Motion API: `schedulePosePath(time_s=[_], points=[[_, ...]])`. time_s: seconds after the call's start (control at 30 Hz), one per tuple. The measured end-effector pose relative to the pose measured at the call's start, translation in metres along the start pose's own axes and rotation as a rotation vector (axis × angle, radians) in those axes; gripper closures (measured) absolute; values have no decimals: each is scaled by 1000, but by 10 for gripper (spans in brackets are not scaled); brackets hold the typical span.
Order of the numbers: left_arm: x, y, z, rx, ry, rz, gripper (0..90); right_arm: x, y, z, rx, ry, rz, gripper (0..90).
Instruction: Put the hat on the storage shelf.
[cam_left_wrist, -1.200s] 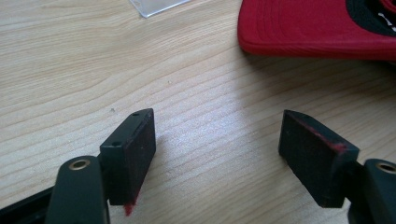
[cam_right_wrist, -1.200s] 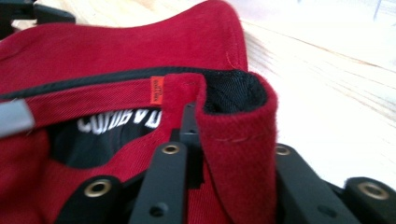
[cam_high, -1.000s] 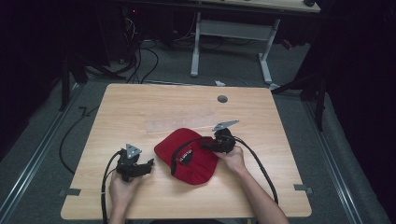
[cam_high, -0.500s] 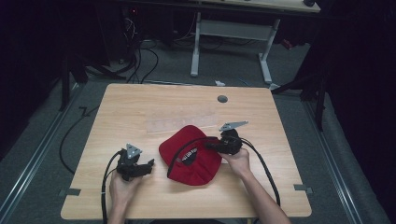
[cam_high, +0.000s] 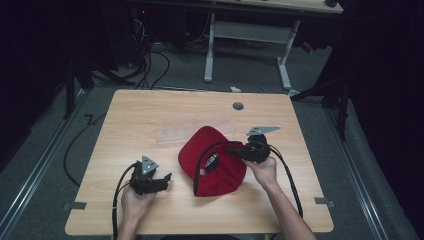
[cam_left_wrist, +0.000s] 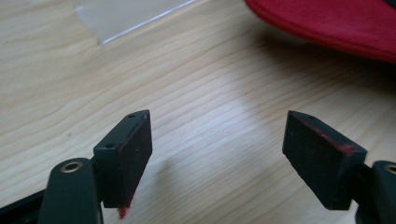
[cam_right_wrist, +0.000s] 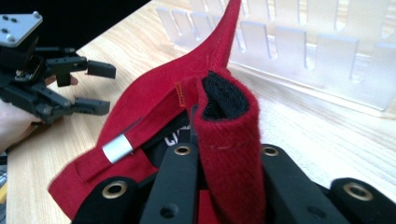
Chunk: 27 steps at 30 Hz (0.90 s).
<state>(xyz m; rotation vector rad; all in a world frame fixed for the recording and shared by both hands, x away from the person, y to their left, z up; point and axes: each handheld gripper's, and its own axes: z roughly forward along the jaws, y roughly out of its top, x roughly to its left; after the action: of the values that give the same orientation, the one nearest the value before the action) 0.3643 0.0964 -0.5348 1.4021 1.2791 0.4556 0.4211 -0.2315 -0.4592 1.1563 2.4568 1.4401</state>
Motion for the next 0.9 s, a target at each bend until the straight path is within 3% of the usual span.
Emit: schedulePosePath(time_s=[0.17,0.37,0.73,0.9], points=[[-18,0,1,3,-53,33,243,2,4,-13,-26,-10,1,848],[-36,-3,10,26,-84,73,241,2,6,-19,-43,-4,11,849],[-55,-9,21,30,-126,63,226,8,11,-26,-58,-2,13,848],[-60,-7,21,7,-146,48,214,13,14,-22,-55,9,11,848]])
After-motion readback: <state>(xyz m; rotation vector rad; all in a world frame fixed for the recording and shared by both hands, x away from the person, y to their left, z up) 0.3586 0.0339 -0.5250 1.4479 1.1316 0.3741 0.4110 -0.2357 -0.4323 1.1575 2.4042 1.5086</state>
